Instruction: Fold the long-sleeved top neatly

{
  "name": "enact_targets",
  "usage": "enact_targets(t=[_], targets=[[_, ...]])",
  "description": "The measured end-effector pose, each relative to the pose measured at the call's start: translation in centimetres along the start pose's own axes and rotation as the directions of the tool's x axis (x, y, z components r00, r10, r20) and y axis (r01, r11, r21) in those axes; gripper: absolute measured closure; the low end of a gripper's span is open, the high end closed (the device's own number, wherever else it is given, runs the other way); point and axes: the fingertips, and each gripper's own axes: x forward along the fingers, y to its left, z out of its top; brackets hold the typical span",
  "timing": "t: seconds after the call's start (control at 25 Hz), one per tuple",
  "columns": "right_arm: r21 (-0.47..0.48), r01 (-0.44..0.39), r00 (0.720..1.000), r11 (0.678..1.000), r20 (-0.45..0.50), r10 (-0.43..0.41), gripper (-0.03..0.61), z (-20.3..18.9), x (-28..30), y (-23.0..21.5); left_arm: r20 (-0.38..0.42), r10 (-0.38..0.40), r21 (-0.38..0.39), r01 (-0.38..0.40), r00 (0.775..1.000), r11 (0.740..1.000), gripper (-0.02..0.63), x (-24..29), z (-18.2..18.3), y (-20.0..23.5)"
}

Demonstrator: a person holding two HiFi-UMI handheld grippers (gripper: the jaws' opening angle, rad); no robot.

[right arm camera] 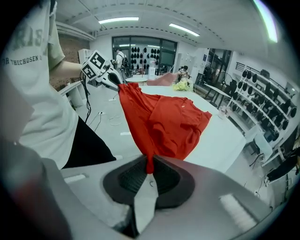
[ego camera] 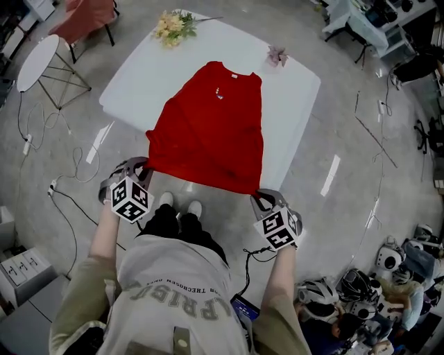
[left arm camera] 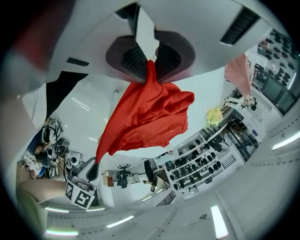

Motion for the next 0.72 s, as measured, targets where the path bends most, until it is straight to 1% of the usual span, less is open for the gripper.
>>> enact_targets(t=[0.16,0.32,0.4,0.52,0.56,0.72], targets=[[0.001,-0.026,1.000,1.000,0.013,0.026,0.541,1.1,-0.2,-1.8,0.012,0.021,-0.002,-0.021,1.000,1.000,0.583,0.3,1.6,1.5],[0.018,-0.042,0.999,0.999,0.020,0.041,0.540,2.3,0.3,-3.8,0.021,0.009,0.009,-0.010,1.000,1.000,0.583,1.5,2.7,3.4],[0.035,-0.046,0.999,0.998,0.027,0.045,0.541,3.2,0.6,-5.0,0.030,-0.029,0.000,0.029,0.999,1.000,0.583,2.4,3.2,4.4],[0.062,-0.049,0.999,0.997,0.015,0.048,0.541,4.5,1.4,-7.1,0.055,-0.133,-0.055,0.136,0.990,0.989,0.583,3.9,4.3,6.0],[0.072,-0.050,0.999,0.996,0.010,0.050,0.541,5.0,1.6,-7.9,0.062,-0.154,-0.063,0.158,0.986,0.985,0.583,4.4,4.8,6.9],[0.110,-0.041,0.999,0.993,-0.020,0.043,0.541,7.2,2.3,-11.5,0.083,-0.185,-0.044,0.189,0.979,0.981,0.583,6.6,7.7,10.9]])
